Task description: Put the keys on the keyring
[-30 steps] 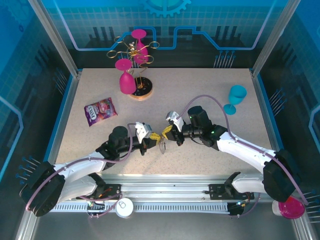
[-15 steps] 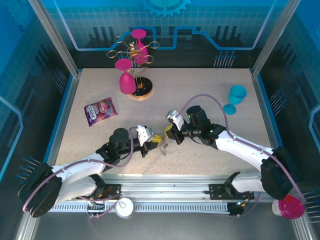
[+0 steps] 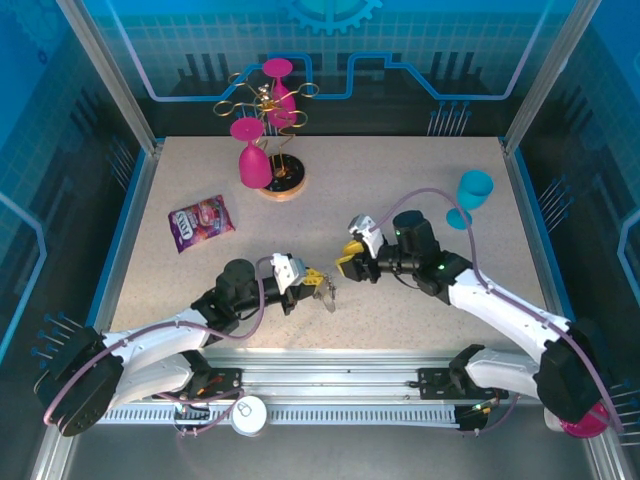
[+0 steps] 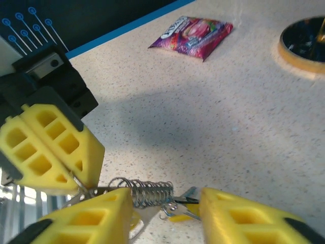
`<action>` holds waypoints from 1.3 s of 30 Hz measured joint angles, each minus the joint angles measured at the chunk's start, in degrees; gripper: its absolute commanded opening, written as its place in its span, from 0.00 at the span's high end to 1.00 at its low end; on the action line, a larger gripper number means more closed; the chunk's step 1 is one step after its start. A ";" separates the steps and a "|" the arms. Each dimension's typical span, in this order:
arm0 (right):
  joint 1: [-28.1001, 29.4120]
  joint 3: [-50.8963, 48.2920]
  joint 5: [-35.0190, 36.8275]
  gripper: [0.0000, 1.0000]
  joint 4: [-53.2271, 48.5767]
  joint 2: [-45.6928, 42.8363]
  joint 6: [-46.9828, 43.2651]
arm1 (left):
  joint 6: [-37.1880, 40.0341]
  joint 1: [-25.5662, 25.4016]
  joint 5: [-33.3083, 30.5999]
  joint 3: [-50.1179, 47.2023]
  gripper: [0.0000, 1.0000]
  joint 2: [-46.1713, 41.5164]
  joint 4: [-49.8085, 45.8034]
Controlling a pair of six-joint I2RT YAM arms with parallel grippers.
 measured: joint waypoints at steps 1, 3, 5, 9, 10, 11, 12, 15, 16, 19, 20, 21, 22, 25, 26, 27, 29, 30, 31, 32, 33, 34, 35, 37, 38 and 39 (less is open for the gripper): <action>-0.35 -0.61 -0.20 0.53 0.09 -1.07 -0.31 | -0.02 0.00 0.04 -0.17 1.00 0.00 0.50; -0.72 -2.80 -1.36 0.53 1.42 -3.56 -2.19 | -0.15 0.02 0.39 -0.37 1.00 0.11 1.33; -0.72 -5.11 -3.32 0.53 3.87 -5.03 -4.44 | -0.22 0.00 1.40 -0.39 1.00 0.72 2.75; -0.66 -8.59 -9.01 0.58 8.04 -5.29 -9.70 | -0.66 0.00 3.96 -0.42 1.00 2.84 5.14; -0.61 -8.83 -9.99 0.58 8.44 -5.14 -10.82 | -0.90 0.00 4.46 -0.42 1.00 3.39 5.66; -0.55 -8.83 -10.93 0.59 8.70 -4.85 -12.00 | -1.16 0.00 4.94 -0.42 1.00 3.91 6.21; -0.44 -8.83 -11.80 0.61 9.18 -4.52 -13.14 | -1.29 0.00 5.44 -0.42 1.00 4.42 6.82; 0.04 -8.83 -13.33 0.65 9.84 -3.74 -15.47 | -1.53 0.00 6.49 -0.42 1.00 5.29 7.89; 0.20 -8.83 -13.49 0.66 9.99 -3.50 -15.98 | -1.53 0.00 6.82 -0.42 1.00 5.40 8.09; 0.57 -8.83 -14.47 0.70 10.14 -2.32 -17.29 | -1.55 0.02 7.50 -0.42 1.00 5.53 8.66; 0.61 -8.83 -14.73 0.71 10.16 -1.88 -17.62 | -1.57 0.00 7.72 -0.42 1.00 5.55 8.85; 0.63 -8.83 -14.78 0.72 10.16 -1.42 -17.88 | -1.60 0.02 7.96 -0.44 1.00 5.55 9.16; 0.68 -8.83 -14.78 0.72 10.19 -1.07 -18.05 | -1.64 0.00 8.13 -0.44 1.00 5.55 9.35; 0.92 -8.83 -14.78 0.75 10.56 -0.07 -18.27 | -1.66 0.00 8.76 -0.46 1.00 5.55 9.77; 1.11 -8.83 -14.82 0.76 10.60 0.17 -18.40 | -1.68 0.02 8.92 -0.46 1.00 5.55 9.79; 1.36 -8.83 -14.84 0.76 10.62 0.31 -18.38 | -1.68 0.02 9.01 -0.46 1.00 5.55 9.84; 1.84 -8.83 -14.99 0.77 11.04 0.68 -18.40 | -1.68 0.02 9.38 -0.52 1.00 5.55 9.99; 2.01 -8.83 -15.19 0.77 11.30 0.79 -18.36 | -1.68 0.00 9.44 -0.57 1.00 5.57 10.03; 2.10 -8.83 -15.37 0.78 11.56 0.87 -18.38 | -1.68 0.02 9.51 -0.61 1.00 5.55 10.05; 2.19 -8.83 -15.65 0.78 12.00 0.92 -18.36 | -1.68 0.02 9.57 -0.63 1.00 5.60 10.05; 2.21 -8.83 -15.91 0.79 12.33 0.94 -18.36 | -1.68 0.02 9.57 -0.63 1.00 5.60 10.08; 2.21 -8.83 -16.09 0.80 12.68 0.96 -18.38 | -1.68 0.02 9.57 -0.63 1.00 5.60 10.14; 2.21 -8.83 -16.26 0.82 12.92 1.03 -18.36 | -1.68 0.02 9.57 -0.63 1.00 5.60 10.27; 2.32 -8.83 -16.59 0.90 13.11 1.07 -18.23 | -1.70 0.04 9.55 -0.63 1.00 5.60 10.45; 2.40 -8.83 -16.81 0.96 13.14 1.07 -18.14 | -1.70 0.09 9.55 -0.63 1.00 5.60 10.49; 2.43 -8.83 -16.87 1.00 13.07 1.09 -18.10 | -1.70 0.11 9.55 -0.63 1.00 5.60 10.47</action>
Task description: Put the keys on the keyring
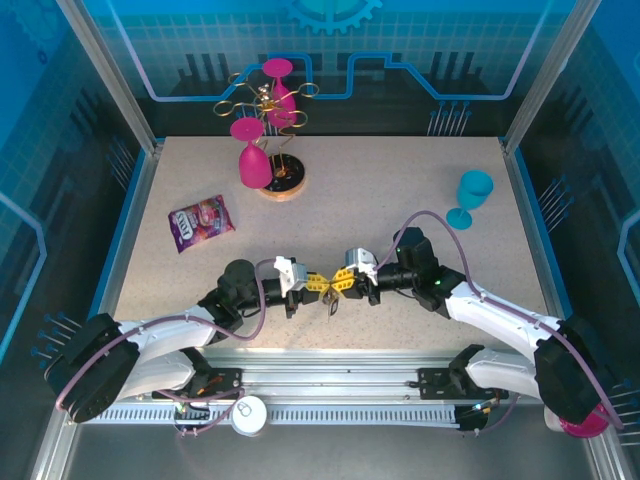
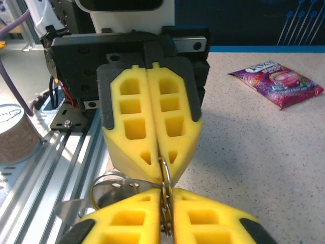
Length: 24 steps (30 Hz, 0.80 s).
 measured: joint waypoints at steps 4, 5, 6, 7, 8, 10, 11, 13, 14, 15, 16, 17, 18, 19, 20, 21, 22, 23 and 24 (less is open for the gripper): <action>-0.02 0.00 -0.20 1.00 -0.44 0.09 -0.20 | 0.02 0.00 -0.17 -0.11 0.86 0.00 -0.13; 0.00 0.13 -0.20 1.00 -0.92 0.09 -0.48 | 0.00 0.00 -0.28 -0.09 0.79 0.00 -0.50; 0.02 0.39 -0.17 1.00 -1.81 0.09 -0.96 | -0.07 0.00 -0.59 -0.07 0.74 -0.07 -1.11; 0.09 0.87 0.17 1.00 -3.28 0.09 -1.62 | 0.22 0.00 -0.87 0.11 0.72 -0.24 -2.47; 0.22 1.79 0.83 1.00 -5.60 0.09 -2.62 | 0.42 -0.04 -1.07 0.37 0.72 -0.55 -4.17; 0.83 4.37 2.58 1.00 -10.38 0.11 -4.90 | 1.03 -0.11 -1.57 1.27 0.72 -1.51 -8.11; 1.27 6.03 3.61 1.00 -13.18 0.13 -6.25 | 1.66 -0.09 -1.86 1.92 0.72 -2.16 -10.21; 2.27 9.57 5.84 1.00 -18.49 0.42 -8.87 | 2.75 -0.11 -2.60 3.21 0.73 -3.37 -13.79; 2.71 11.26 7.06 1.00 -20.81 0.70 -10.10 | 3.37 -0.11 -2.75 3.89 0.73 -3.96 -15.52; 3.13 12.98 8.35 1.00 -23.41 1.07 -11.39 | 3.85 -0.11 -2.93 4.46 0.74 -4.46 -16.98; 3.45 14.16 9.25 1.00 -25.29 1.40 -12.35 | 4.39 -0.11 -3.10 4.90 0.74 -4.81 -18.14; 3.85 15.21 10.29 1.00 -27.17 1.75 -13.31 | 4.85 -0.11 -3.28 5.27 0.75 -5.16 -19.26; 4.22 16.33 11.32 1.00 -29.40 2.21 -14.25 | 5.22 -0.11 -3.34 5.60 0.75 -5.44 -20.33; 4.57 17.29 12.17 1.00 -31.17 2.69 -14.99 | 5.57 -0.11 -3.37 5.75 0.76 -5.62 -21.05; 4.96 18.29 13.22 1.00 -32.92 3.23 -15.72 | 6.03 -0.11 -3.48 5.88 0.77 -5.81 -21.86; 5.31 19.15 14.23 1.00 -34.49 3.72 -16.33 | 6.27 -0.11 -3.52 5.95 0.77 -5.92 -22.49; 5.66 19.85 14.97 1.00 -35.78 4.17 -16.76 | 6.49 -0.11 -3.52 6.01 0.78 -5.99 -23.10; 6.05 20.68 15.93 1.00 -37.33 4.72 -17.27 | 6.62 -0.11 -3.52 6.05 0.79 -6.08 -23.65; 6.43 21.35 16.68 1.00 -38.45 5.20 -17.64 | 6.73 -0.11 -3.52 6.05 0.80 -6.14 -24.15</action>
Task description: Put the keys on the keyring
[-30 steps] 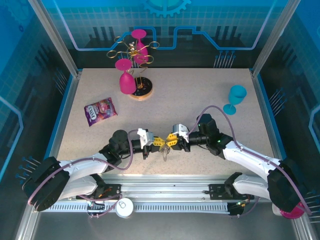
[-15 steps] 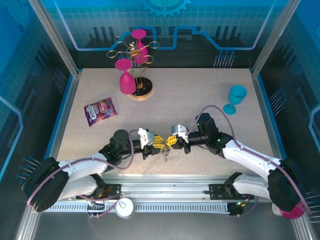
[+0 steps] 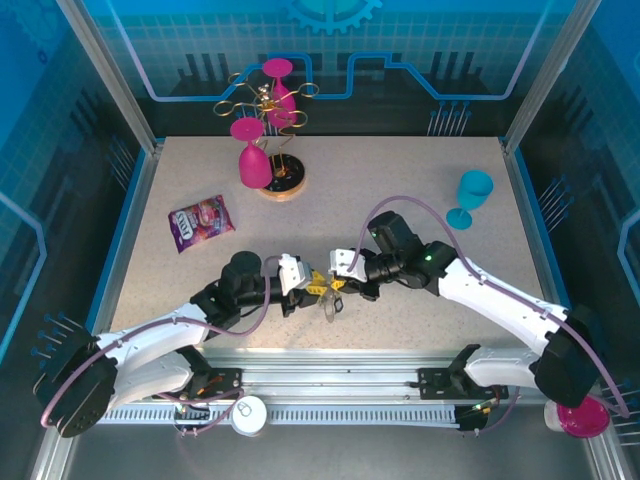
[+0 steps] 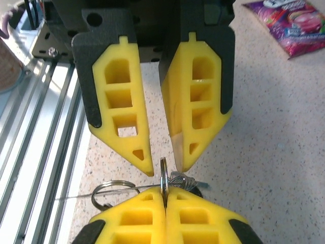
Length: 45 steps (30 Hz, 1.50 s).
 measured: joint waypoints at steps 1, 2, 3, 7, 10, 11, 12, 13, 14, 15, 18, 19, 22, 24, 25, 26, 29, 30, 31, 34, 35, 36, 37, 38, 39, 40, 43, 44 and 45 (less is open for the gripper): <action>0.31 0.52 0.59 1.00 -0.83 0.35 -0.26 | 0.07 0.00 0.02 0.02 0.81 0.00 -0.33; 0.59 1.03 1.01 1.00 -1.62 0.63 -0.44 | 0.39 0.00 0.02 0.07 0.82 0.00 -0.85; 0.85 1.36 1.40 1.00 -2.19 0.83 -0.63 | 0.55 0.00 0.02 0.09 0.83 0.00 -1.09; 1.95 2.47 2.36 1.00 -3.61 1.64 -0.90 | 0.90 0.00 0.09 0.11 0.86 0.02 -1.27; 2.60 3.58 2.60 1.00 -3.89 2.75 -0.85 | 0.92 0.00 0.33 0.11 0.88 0.07 -1.25; 2.71 3.87 2.75 1.00 -4.02 3.13 -0.85 | 0.90 0.00 0.35 0.11 0.89 0.11 -1.27; 2.71 3.98 2.82 1.00 -4.07 3.32 -0.83 | 0.87 0.00 0.35 0.11 0.91 0.13 -1.27; 2.71 4.07 2.95 1.00 -4.11 3.50 -0.79 | 0.92 0.00 0.39 0.11 0.94 0.13 -1.27; 2.71 4.13 3.04 1.00 -4.09 3.58 -0.57 | 1.03 0.00 0.50 0.11 0.97 0.13 -1.29; 2.71 4.17 3.17 0.97 -4.11 3.63 -0.37 | 1.07 0.00 0.52 0.11 1.00 0.15 -1.29; 2.56 3.91 2.89 0.74 -3.58 3.41 0.79 | 0.85 0.02 0.61 0.11 1.00 0.15 -1.09; 2.32 3.21 2.38 0.68 -2.40 2.91 1.73 | 0.85 0.02 0.76 0.11 1.00 0.11 -0.92; -0.20 -2.32 -1.31 0.61 4.20 -1.66 4.76 | 0.76 0.00 0.96 -0.28 1.00 0.00 1.11; -3.26 -7.67 -4.55 0.60 9.31 -5.81 7.54 | 0.28 0.00 0.96 -1.73 1.00 -0.37 4.76; -4.33 -9.60 -5.70 0.60 11.23 -7.08 8.76 | -0.17 0.00 1.16 -2.45 1.00 -0.52 6.29; -5.18 -11.32 -6.84 0.60 13.18 -8.00 9.94 | -0.57 0.00 1.36 -3.28 1.00 -0.57 7.85; -5.62 -13.64 -9.18 0.60 16.96 -8.22 12.17 | -1.14 0.00 1.57 -4.50 1.00 -0.57 10.43; -5.62 -13.86 -9.70 0.60 17.73 -8.17 12.57 | -1.29 0.00 1.79 -4.61 1.00 -0.57 10.95; -5.62 -13.86 -10.27 0.60 18.53 -8.02 13.03 | -1.68 0.00 2.01 -4.61 1.00 -0.57 11.47; -5.62 -13.86 -11.82 0.65 21.14 -7.58 14.08 | -2.14 0.00 2.47 -4.61 1.00 -0.59 12.85; -5.62 -13.86 -12.26 0.70 21.79 -7.34 14.34 | -2.23 0.00 2.51 -4.61 1.00 -0.59 13.18; -5.62 -13.86 -12.72 0.73 22.29 -7.13 14.58 | -2.23 0.00 2.51 -4.63 1.00 -0.59 13.42; -5.62 -13.86 -13.09 0.78 22.60 -6.91 14.84 | -2.25 0.00 2.51 -4.66 1.00 -0.59 13.60; -5.62 -13.86 -13.35 0.82 22.80 -6.75 15.19 | -2.25 0.00 2.54 -4.66 1.00 -0.59 13.77; -5.62 -13.86 -13.55 0.85 22.93 -6.71 15.06 | -2.23 0.00 2.54 -4.66 1.00 -0.61 13.86; -5.62 -13.86 -13.77 0.88 22.95 -6.69 15.04 | -2.25 0.02 2.49 -4.66 1.00 -0.68 13.88; -5.62 -13.86 -14.49 0.91 22.77 -6.69 14.93 | -2.25 0.02 2.40 -4.68 1.00 -0.76 13.88; -5.62 -13.88 -14.53 0.91 22.67 -6.69 15.02 | -2.23 0.02 2.40 -4.72 1.00 -0.79 13.88; -5.62 -13.97 -14.53 0.91 22.64 -6.71 15.04 | -2.23 0.02 2.40 -4.76 1.00 -0.81 13.90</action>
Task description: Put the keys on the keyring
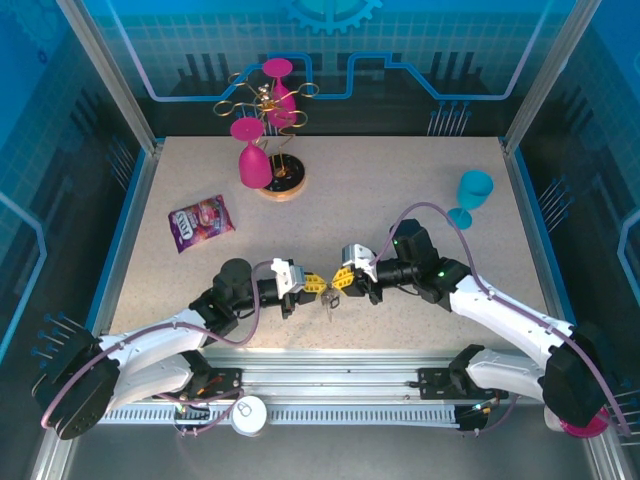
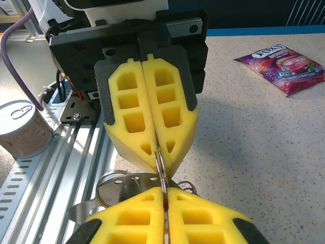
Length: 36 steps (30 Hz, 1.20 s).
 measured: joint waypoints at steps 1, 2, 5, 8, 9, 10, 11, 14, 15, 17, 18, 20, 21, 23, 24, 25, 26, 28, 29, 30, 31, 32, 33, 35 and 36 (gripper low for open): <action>0.00 -0.17 0.02 0.91 0.00 -0.04 0.02 | 0.00 0.00 0.00 -0.11 1.00 -0.04 0.00; 0.00 -0.50 0.07 0.91 -0.04 -0.09 0.04 | 0.00 0.00 0.00 -0.15 1.00 -0.15 -0.04; -0.02 -0.74 0.59 0.89 -0.59 -0.04 0.22 | 0.00 -0.02 0.02 -0.20 1.00 -0.55 -0.07; -0.07 -0.74 0.94 0.89 -0.72 0.46 0.68 | 0.00 -0.02 0.02 -0.20 1.00 -1.03 -0.09; -0.11 -0.74 0.98 0.88 -0.83 0.85 0.98 | 0.00 -0.02 0.02 -0.20 1.00 -1.11 -0.09; -0.11 -0.74 1.11 0.85 -0.94 1.20 1.33 | 0.00 -0.02 0.02 -0.20 1.00 -1.16 -0.07; -0.11 -0.74 1.16 0.79 -1.11 1.46 1.64 | 0.02 -0.02 0.04 -0.20 1.00 -1.22 -0.07; -0.17 -0.74 0.98 0.67 -0.92 1.57 3.15 | 0.00 -0.02 0.07 -0.20 1.00 -1.27 -0.04; -0.17 -0.74 0.83 0.66 -0.22 1.53 3.65 | 0.00 -0.02 0.09 -0.20 1.00 -1.27 -0.02; -0.20 -0.94 0.15 0.66 1.60 1.29 4.50 | 0.00 -0.02 0.09 -0.20 1.00 -1.22 0.11; -0.20 -1.14 -0.11 0.66 2.51 1.09 4.90 | 0.00 -0.02 0.11 -0.20 1.00 -1.11 0.33; -0.20 -1.46 -0.52 0.66 4.13 0.87 5.57 | -0.02 -0.02 0.24 -0.20 1.00 -0.92 0.42; -0.22 -1.66 -0.76 0.66 5.11 0.87 5.86 | -0.02 -0.02 0.28 -0.20 1.00 -0.81 0.44; -0.22 -1.88 -1.38 0.66 6.32 0.87 6.36 | -0.04 -0.02 0.31 -0.20 1.00 -0.70 0.44; -0.20 -2.01 -1.60 0.67 6.95 0.87 6.47 | -0.04 -0.02 0.33 -0.20 1.00 -0.66 0.48; -0.20 -2.14 -1.77 0.68 7.67 0.90 6.69 | -0.04 -0.02 0.42 -0.20 1.00 -0.66 0.48; -0.20 -2.29 -1.95 0.69 8.24 0.92 6.88 | -0.04 -0.02 0.46 -0.20 1.00 -0.66 0.57; -0.15 -2.47 -2.54 0.72 9.35 1.22 7.06 | -0.22 -0.02 0.46 -0.20 1.00 -0.66 0.87; -0.13 -2.49 -2.69 0.74 9.77 1.51 7.21 | -0.26 -0.02 0.46 -0.20 1.00 -0.66 1.03; -0.11 -2.49 -2.97 0.74 10.16 1.84 7.26 | -0.46 0.00 0.46 -0.20 1.00 -0.61 1.22; -0.09 -2.49 -3.17 0.76 10.43 2.21 7.32 | -0.68 0.00 0.44 -0.20 1.00 -0.52 1.33; -0.09 -2.49 -3.41 0.77 10.71 2.51 7.30 | -0.94 0.00 0.44 -0.22 1.00 -0.42 1.38; -0.09 -2.49 -3.67 0.81 10.91 2.80 7.28 | -1.14 0.02 0.39 -0.22 1.00 -0.24 1.42; -0.09 -2.49 -4.31 0.93 11.13 3.23 7.13 | -1.51 0.09 0.02 -0.28 1.00 -0.09 1.49; -0.09 -2.49 -4.48 0.99 11.17 3.34 6.91 | -1.53 0.15 -0.17 -0.39 1.00 -0.09 1.53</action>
